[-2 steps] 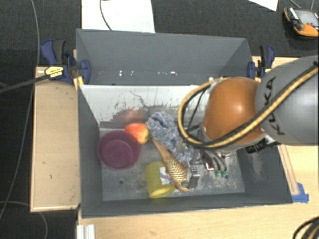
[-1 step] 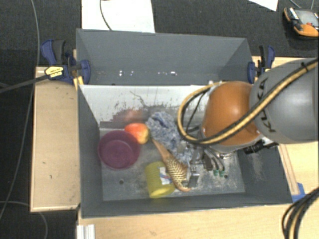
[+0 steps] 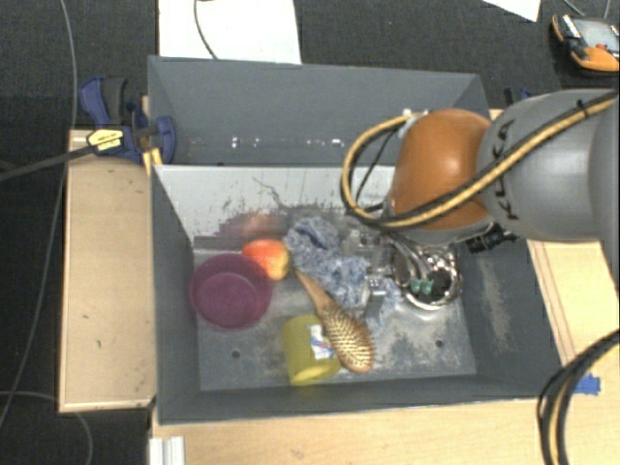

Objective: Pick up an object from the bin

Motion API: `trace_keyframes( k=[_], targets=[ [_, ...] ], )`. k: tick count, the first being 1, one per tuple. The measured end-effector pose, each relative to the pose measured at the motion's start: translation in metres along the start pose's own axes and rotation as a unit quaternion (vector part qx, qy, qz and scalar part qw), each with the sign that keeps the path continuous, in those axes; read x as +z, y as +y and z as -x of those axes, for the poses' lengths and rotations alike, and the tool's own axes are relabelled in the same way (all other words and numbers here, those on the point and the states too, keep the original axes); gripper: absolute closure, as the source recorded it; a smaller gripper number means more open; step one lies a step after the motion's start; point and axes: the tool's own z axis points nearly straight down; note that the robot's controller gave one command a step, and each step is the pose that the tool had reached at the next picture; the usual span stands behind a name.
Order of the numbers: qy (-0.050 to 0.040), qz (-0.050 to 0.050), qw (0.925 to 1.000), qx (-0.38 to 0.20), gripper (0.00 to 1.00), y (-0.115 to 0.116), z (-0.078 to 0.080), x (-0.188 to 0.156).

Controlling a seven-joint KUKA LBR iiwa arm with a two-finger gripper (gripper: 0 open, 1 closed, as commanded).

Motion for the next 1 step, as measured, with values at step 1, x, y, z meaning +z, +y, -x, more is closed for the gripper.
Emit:
trace_keyframes(
  k=[1],
  targets=[
    [0.0032,0.0,0.9948,0.102,0.0,-0.0094,0.0167,0.0126]
  ],
)
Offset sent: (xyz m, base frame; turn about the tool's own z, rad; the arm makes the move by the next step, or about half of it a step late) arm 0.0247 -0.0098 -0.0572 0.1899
